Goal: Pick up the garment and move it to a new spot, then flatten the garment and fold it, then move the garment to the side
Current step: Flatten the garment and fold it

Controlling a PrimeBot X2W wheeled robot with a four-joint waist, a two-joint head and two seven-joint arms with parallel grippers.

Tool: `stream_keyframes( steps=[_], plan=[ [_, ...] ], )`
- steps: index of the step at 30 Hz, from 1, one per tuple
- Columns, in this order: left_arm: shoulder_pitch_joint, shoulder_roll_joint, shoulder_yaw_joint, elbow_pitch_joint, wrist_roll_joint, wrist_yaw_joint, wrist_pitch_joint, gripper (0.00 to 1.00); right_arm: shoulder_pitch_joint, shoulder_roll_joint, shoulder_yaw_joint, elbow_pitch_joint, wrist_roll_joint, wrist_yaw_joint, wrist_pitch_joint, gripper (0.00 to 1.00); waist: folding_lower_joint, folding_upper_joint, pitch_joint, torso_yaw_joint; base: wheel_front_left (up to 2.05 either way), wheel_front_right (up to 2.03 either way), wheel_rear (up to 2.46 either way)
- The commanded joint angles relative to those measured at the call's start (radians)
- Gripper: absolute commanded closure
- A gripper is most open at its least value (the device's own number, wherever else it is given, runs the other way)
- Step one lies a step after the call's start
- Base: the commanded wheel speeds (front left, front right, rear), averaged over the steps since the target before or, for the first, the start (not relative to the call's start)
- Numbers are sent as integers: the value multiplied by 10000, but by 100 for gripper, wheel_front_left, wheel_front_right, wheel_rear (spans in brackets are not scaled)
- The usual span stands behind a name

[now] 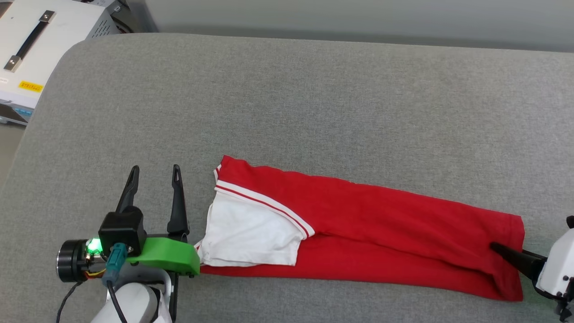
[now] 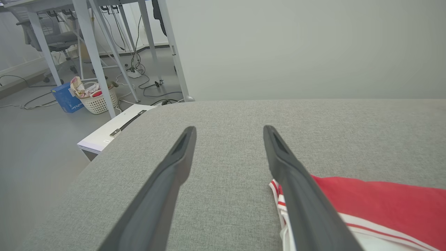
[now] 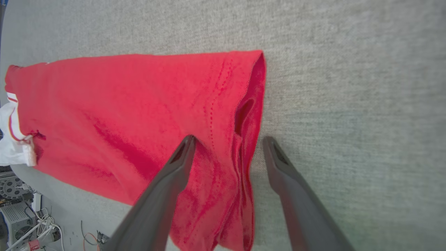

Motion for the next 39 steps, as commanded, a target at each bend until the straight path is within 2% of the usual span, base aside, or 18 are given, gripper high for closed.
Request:
stream_keyframes(
  steps=[1,5,9,10,11,12,19,27,30,35,39],
  plan=[
    [284,-232,256,-62,285,-124,-56,0,-136,238,300,185,-59,-7,-32,0,0,-1,69,76,0,0,0],
    [752,-891,975,-108,942,-542,-56,0,-387,523,905,410,4,-7,-137,0,0,-1,106,130,0,0,0],
    [998,-1418,1496,-12,1456,-1012,-56,0,-557,536,1383,657,-16,-7,-239,0,0,-1,93,173,0,0,0],
    [1047,-1551,1618,23,1601,-1165,-56,0,-600,500,1511,704,-36,-7,-318,8,0,-1,82,180,0,0,0],
    [1079,-1668,1738,38,1741,-1313,-56,0,-642,469,1590,766,-43,-7,-438,73,0,-1,71,185,0,0,0],
    [1109,-1767,1845,49,1848,-1418,-56,0,-671,439,1654,821,-21,-7,-505,98,0,-1,50,183,0,0,0],
    [1402,-2332,2482,210,2555,-2206,-56,0,-856,-266,1667,1289,170,-7,-1044,100,0,-1,-253,76,0,0,0],
    [1597,-2663,3043,371,3184,-2645,-56,0,-895,-1556,1157,1885,293,-7,-1292,100,0,-1,-576,-41,0,0,0],
    [1675,-2747,3177,442,3332,-2788,-57,0,-886,-1856,1104,2013,317,-7,-1240,100,0,-1,-672,-60,0,0,0],
    [1782,-2885,3382,557,3504,-3030,-57,0,-804,-2089,1347,1222,511,-7,-909,100,0,-1,-816,-87,0,0,0],
    [1852,-3018,3497,621,3640,-3176,-57,0,-804,-2043,1696,-112,775,-7,-510,100,0,-1,-883,-110,0,0,0]
  ],
)
